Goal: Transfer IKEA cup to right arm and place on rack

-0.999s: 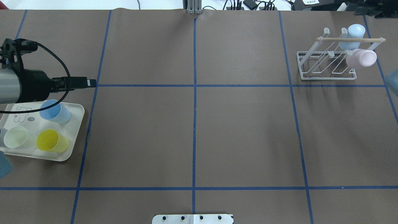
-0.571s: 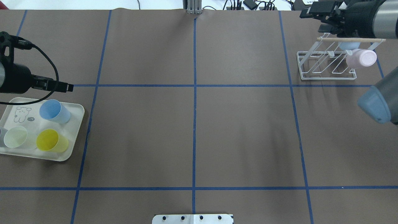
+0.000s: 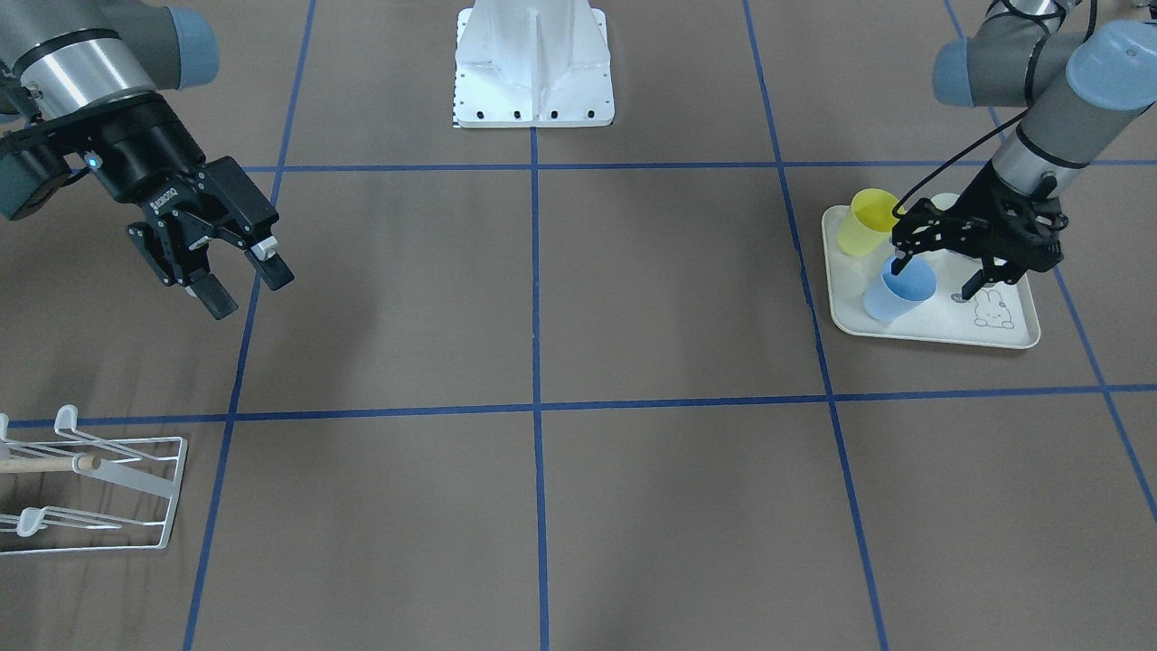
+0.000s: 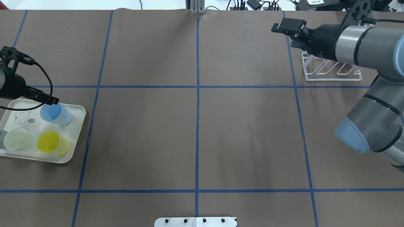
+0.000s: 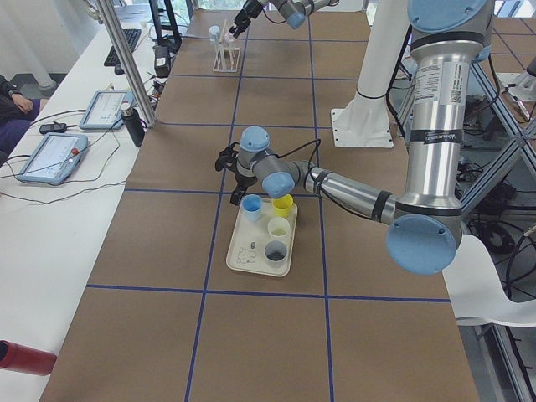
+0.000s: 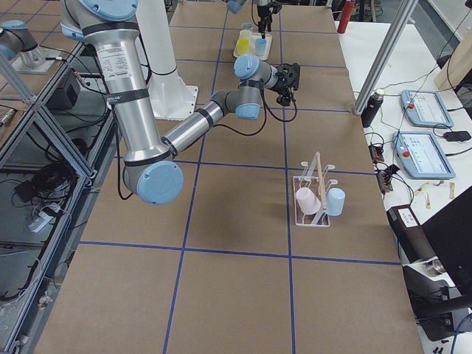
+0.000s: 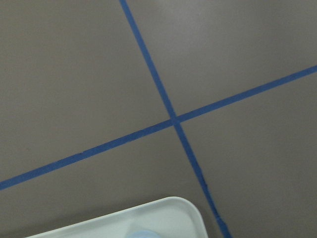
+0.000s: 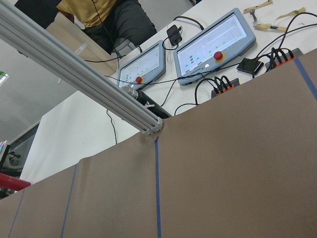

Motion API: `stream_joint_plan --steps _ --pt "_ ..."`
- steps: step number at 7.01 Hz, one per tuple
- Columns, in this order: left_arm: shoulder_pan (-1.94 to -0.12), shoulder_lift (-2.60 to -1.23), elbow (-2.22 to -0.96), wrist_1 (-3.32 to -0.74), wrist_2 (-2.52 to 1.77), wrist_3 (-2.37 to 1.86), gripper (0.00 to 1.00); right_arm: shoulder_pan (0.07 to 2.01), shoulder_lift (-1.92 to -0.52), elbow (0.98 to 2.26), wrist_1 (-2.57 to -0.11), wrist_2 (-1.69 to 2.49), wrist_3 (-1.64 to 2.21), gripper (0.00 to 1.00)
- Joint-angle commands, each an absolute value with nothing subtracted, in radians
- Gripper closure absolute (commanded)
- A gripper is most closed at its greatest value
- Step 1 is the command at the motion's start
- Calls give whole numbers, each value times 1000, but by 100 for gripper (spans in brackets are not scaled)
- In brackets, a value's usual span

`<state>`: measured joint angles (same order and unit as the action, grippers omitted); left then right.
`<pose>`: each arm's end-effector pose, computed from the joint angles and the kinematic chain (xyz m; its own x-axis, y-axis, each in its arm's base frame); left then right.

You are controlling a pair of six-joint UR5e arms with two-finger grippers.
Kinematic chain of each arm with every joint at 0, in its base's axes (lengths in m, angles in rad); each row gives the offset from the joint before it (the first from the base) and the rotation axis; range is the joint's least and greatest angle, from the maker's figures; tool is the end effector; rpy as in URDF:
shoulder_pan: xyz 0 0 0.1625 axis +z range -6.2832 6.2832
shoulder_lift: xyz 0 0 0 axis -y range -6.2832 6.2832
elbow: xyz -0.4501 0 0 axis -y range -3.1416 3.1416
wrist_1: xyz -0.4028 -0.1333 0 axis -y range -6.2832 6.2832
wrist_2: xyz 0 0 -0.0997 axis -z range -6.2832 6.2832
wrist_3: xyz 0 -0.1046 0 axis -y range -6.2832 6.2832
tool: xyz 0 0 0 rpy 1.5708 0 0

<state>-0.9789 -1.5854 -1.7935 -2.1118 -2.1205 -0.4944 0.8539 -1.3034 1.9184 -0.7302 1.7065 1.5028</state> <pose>0.2314 -0.4851 0.5114 0.6313 0.4063 -0.6606 -0.1111 0.8904 0.4415 -0.2797 -0.5022 0.2771 0.1201 0.0353 0.9921 -0.6520 0.7565 0.0520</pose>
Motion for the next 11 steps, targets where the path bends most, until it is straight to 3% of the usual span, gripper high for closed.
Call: stream_joint_plan --steps 1,9,11 --pt "-994 -1585 -1724 -2118 -2129 -414 1 836 -1301 1922 -730 1692 1508 0" --pt "-983 -1588 -1703 -2115 -2158 -413 4 822 -1295 1919 -730 1692 1508 0" --pt "-980 -1588 -1691 -2112 -2157 -413 28 822 -1296 1917 -729 1692 1508 0"
